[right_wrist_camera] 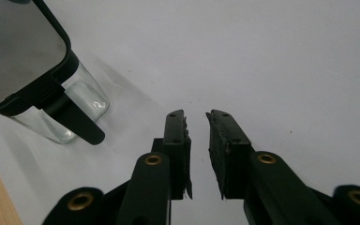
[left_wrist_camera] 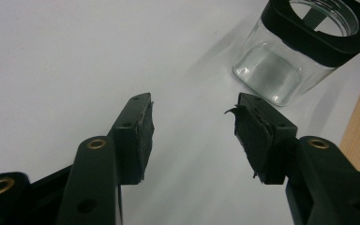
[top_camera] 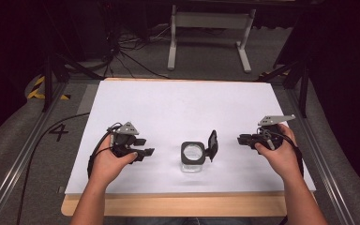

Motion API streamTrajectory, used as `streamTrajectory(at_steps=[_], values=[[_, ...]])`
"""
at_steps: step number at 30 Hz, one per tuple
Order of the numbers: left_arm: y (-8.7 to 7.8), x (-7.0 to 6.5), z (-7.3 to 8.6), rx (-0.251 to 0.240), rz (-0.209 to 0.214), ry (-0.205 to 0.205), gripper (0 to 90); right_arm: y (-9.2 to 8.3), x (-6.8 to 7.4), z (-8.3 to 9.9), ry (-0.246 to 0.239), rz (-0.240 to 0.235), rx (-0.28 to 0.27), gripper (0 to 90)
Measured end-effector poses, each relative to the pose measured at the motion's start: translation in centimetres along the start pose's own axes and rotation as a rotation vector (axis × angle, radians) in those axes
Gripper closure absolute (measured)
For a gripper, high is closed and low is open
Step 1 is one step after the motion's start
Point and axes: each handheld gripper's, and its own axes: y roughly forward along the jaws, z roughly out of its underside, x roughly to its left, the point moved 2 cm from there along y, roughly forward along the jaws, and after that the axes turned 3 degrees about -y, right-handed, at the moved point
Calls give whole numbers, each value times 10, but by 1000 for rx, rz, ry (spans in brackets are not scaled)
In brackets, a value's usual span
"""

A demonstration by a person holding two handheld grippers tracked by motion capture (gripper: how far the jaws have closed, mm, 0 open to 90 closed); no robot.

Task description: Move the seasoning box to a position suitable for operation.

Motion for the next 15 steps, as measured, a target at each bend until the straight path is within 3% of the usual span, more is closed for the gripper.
streamTrajectory(at_steps=[5,7,15], values=[[1,-5,-3,4,15,7,526,-3,2,2,-22,-14,12,832],[1,-8,-5,6,32,10,537,-3,2,4,15,-42,31,847],[3,-22,-11,28,126,54,745,-2,13,3,-33,-109,45,900]])
